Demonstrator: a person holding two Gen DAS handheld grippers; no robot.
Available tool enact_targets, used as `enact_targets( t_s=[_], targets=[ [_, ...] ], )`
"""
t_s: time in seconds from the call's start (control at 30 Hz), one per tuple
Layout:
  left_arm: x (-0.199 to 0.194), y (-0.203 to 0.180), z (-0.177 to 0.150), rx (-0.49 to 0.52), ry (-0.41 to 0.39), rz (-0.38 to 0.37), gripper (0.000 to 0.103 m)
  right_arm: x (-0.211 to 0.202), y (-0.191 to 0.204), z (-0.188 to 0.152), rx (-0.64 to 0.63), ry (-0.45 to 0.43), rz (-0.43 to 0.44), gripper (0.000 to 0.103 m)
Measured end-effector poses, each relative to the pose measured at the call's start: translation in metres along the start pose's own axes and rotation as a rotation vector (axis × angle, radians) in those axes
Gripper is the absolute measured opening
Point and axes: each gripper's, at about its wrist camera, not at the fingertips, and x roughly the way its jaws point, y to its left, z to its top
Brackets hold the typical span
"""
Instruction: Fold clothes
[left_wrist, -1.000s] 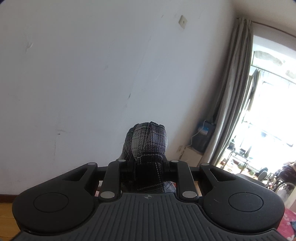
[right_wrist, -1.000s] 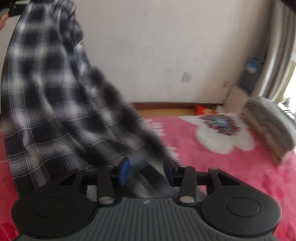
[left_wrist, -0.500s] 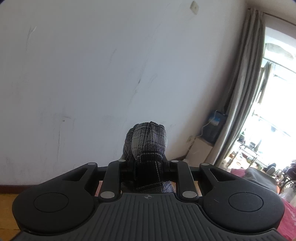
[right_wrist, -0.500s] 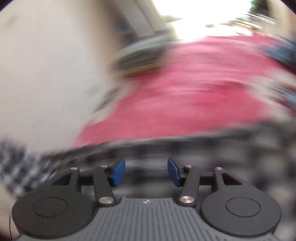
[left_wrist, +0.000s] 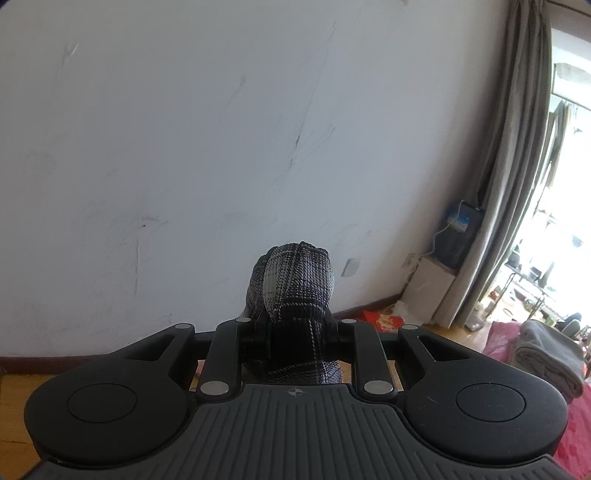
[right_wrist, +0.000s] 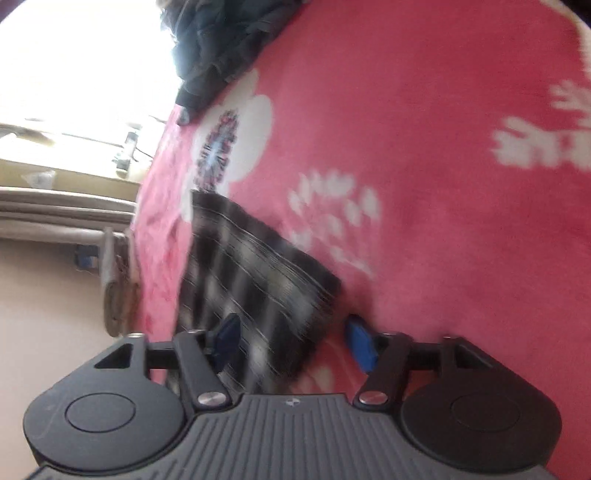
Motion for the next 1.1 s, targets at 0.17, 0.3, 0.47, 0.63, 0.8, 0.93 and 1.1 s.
enact_targets(
  t_s=[0.17,0.3,0.47,0.63,0.8,0.93,1.1],
  targets=[
    [-0.005,-0.002,-0.006,0.017,-0.006,0.0,0.02,0.021,0.012,0.013,-0.027,0.011,0.022,0.071],
    [-0.002,-0.005,-0.008,0.03,-0.003,0.006,0.02,0.032,0.019,0.024,-0.083,0.052,0.017,0.046],
    [0.001,-0.014,-0.004,0.037,-0.002,0.0,0.02,0.045,0.035,0.03,-0.128,0.111,0.041,0.011],
    [0.002,-0.03,0.013,-0.043,0.011,-0.032,0.02,0.022,0.076,0.049,-0.092,0.074,0.198,0.01],
    [0.01,-0.068,0.044,-0.189,0.037,-0.099,0.019,0.008,0.155,0.092,-0.155,0.035,0.311,0.01],
    [0.012,-0.119,0.069,-0.26,0.057,-0.172,0.019,-0.03,0.223,0.135,-0.238,-0.068,0.352,0.01],
    [-0.008,-0.173,0.079,-0.294,0.071,-0.316,0.019,-0.112,0.265,0.185,-0.337,-0.23,0.321,0.01]
  ],
)
